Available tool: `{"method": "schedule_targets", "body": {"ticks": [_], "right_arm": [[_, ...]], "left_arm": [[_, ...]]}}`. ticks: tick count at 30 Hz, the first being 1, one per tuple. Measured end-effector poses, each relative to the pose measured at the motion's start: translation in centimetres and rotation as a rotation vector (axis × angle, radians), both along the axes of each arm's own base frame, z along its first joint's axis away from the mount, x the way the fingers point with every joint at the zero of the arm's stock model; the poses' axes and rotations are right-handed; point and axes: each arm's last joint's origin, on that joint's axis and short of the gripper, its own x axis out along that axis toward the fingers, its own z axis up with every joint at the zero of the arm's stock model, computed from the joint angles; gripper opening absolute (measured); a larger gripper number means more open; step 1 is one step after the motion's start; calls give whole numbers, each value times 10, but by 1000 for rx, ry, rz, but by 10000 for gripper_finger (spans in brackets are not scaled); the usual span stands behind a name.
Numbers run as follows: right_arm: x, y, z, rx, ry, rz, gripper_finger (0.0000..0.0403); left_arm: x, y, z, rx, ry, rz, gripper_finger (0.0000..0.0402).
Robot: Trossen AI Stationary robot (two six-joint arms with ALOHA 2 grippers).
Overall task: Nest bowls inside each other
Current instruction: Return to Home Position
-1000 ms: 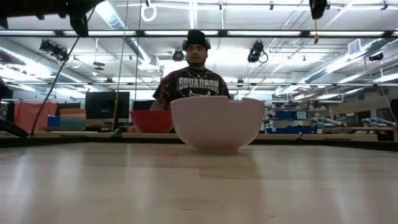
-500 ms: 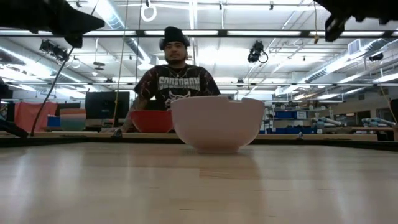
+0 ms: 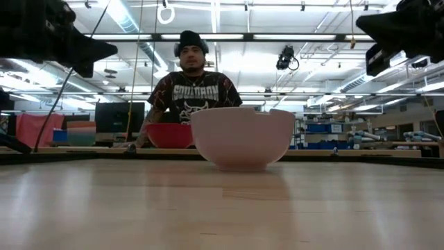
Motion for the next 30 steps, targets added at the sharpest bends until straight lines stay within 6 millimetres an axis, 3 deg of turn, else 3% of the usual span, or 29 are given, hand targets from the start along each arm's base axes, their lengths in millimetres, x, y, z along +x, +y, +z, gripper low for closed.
{"method": "schedule_targets", "body": {"ticks": [14, 21, 30], "right_arm": [[1, -7, 1, -24, -16, 6, 5], [2, -11, 3, -28, -30, -18, 5], [-1, -10, 10, -105, -119, 106, 5]], "left_arm": [[0, -1, 1, 7, -8, -25, 7], [0, 1, 2, -50, -34, 41, 7], [0, 1, 7, -59, -78, 24, 2]]}}
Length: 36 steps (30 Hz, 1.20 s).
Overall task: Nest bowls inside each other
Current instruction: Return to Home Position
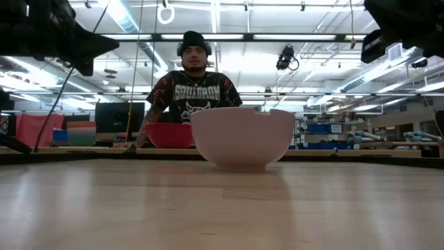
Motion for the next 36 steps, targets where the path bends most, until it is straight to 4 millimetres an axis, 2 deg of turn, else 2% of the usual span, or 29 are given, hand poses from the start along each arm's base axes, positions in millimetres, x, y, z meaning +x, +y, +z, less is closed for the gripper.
{"method": "schedule_targets", "body": {"ticks": [4, 9, 13, 25, 36], "right_arm": [[0, -2, -1, 2, 8, -18, 5], [1, -4, -2, 12, 28, -34, 5], [1, -3, -3, 34, 35, 8, 5], [3, -3, -10, 71, 128, 28, 5], [0, -6, -16, 14, 176, 33, 5]], "left_arm": [[5, -3, 0, -30, 7, -66, 1], [20, -7, -25, -26, -40, -95, 1], [25, -6, -27, 19, 15, -57, 1], [18, -9, -21, 35, -45, -91, 0], [10, -10, -32, 2, 46, -102, 0]]}}
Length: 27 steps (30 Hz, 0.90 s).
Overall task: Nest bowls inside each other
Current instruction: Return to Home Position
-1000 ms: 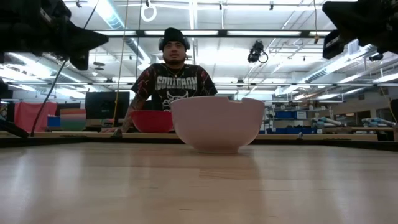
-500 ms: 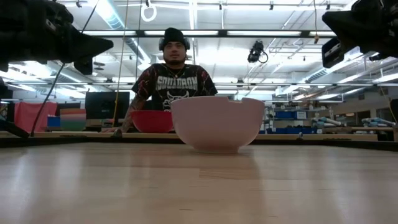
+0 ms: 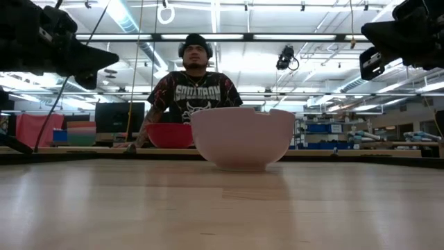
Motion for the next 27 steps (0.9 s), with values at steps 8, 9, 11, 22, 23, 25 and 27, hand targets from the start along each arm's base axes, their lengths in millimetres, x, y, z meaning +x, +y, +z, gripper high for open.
{"method": "schedule_targets", "body": {"ticks": [8, 9, 11, 22, 23, 25, 27], "right_arm": [[-1, -4, 1, 8, -8, -72, 10], [-1, -4, 1, 10, -6, -82, 12], [0, -5, 0, 26, -1, -87, 17], [0, -5, 1, 60, 4, -83, 26], [0, -5, 1, 60, 4, -83, 26], [0, -5, 1, 60, 4, -83, 26], [0, -5, 1, 60, 4, -83, 26]], "left_arm": [[2, -1, -9, -106, 87, -13, 3], [2, -1, -9, -120, 91, -13, 6], [2, -1, -10, -126, 95, -13, 11], [2, -1, -10, -127, 96, -10, 20], [2, -1, -10, -127, 96, -10, 20], [2, -1, -10, -127, 96, -10, 20], [2, -1, -10, -127, 96, -9, 20]]}}
